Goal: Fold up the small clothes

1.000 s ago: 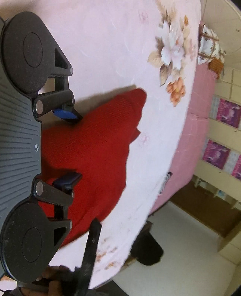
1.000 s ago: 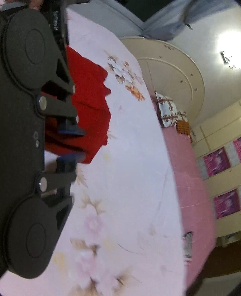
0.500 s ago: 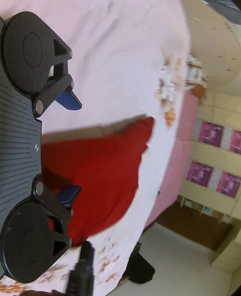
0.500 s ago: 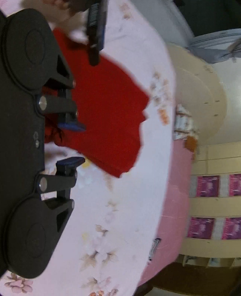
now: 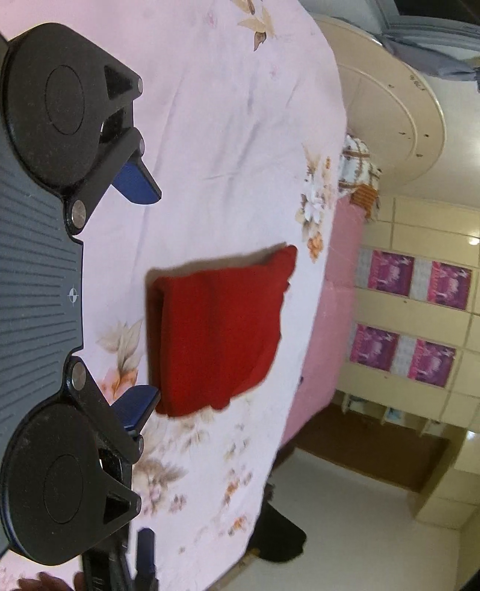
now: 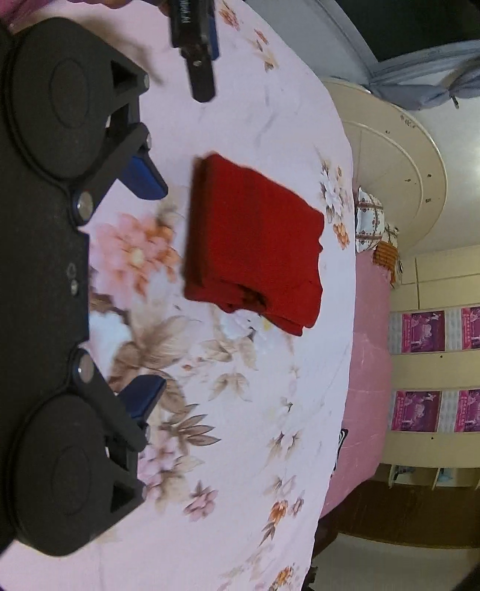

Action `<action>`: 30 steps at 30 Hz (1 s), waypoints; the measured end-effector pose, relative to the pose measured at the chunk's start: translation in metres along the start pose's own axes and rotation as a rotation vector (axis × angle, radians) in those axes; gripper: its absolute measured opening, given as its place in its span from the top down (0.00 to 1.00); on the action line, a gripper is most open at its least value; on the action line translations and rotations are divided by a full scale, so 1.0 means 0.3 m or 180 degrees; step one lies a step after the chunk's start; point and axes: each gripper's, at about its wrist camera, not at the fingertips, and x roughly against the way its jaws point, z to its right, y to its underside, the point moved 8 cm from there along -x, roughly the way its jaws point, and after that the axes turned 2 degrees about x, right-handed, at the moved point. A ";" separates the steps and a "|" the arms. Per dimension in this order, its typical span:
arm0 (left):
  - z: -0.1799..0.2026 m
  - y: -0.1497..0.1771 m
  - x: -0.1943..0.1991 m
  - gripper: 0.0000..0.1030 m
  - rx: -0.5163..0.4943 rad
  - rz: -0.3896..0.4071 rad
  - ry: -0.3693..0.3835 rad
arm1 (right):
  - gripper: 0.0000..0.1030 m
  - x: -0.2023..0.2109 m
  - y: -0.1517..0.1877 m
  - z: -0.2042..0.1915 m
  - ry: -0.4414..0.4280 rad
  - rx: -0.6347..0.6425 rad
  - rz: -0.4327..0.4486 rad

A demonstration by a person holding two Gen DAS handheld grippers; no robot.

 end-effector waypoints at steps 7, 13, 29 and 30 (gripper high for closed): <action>0.062 0.001 0.132 0.00 -0.0053 0.0143 0.0221 | 0.01 0.182 0.018 -0.070 0.0054 0.0027 0.0321; 0.130 0.001 0.213 0.00 -0.0163 0.0258 0.0338 | 0.01 0.282 -0.007 -0.083 0.0256 -0.0022 0.0642; 0.190 0.004 0.298 0.00 -0.0271 0.0405 0.0420 | 0.01 0.330 0.023 -0.083 0.0352 -0.0118 0.0798; 0.193 0.004 0.297 0.00 -0.0263 0.0395 0.0436 | 0.01 0.330 0.024 -0.084 0.0354 -0.0120 0.0802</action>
